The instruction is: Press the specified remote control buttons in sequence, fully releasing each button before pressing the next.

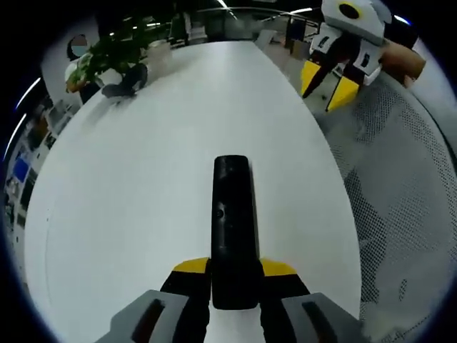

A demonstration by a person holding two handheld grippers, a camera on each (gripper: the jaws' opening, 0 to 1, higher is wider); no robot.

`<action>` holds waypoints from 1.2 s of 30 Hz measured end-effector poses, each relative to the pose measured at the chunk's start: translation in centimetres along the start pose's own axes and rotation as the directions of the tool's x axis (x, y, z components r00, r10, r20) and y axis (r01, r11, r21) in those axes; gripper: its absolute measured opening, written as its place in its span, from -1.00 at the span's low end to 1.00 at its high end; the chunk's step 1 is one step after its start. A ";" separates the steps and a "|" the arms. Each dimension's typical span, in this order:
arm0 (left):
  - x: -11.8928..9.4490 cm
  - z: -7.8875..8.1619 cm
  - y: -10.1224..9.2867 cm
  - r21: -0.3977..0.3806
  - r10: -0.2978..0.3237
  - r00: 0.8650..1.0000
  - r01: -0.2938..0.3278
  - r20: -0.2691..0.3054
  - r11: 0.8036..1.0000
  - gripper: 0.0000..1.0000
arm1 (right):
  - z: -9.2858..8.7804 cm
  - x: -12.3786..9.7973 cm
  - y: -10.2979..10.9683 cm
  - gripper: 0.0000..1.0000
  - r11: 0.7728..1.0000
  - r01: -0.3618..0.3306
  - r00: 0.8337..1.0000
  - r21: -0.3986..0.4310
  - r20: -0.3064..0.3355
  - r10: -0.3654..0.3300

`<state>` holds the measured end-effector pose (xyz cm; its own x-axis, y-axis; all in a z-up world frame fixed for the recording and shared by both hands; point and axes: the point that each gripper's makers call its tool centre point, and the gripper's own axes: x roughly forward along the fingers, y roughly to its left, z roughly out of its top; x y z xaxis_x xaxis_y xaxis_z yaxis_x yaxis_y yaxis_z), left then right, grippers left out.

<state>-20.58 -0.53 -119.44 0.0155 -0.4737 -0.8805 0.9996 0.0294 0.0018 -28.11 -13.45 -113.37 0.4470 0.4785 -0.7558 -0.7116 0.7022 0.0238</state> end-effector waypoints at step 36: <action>0.3 0.5 -7.2 0.038 -0.022 1.000 0.022 0.018 0.999 -0.51 | -0.9 3.9 2.2 -1.00 0.941 -0.267 0.942 -0.205 -0.262 0.210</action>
<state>-27.76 -1.30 -119.44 -0.0063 -0.4904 -0.8715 0.9999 -0.0140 0.0006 -28.42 -10.46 -116.84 0.1294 0.4606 -0.8781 -0.9008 0.4248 0.0901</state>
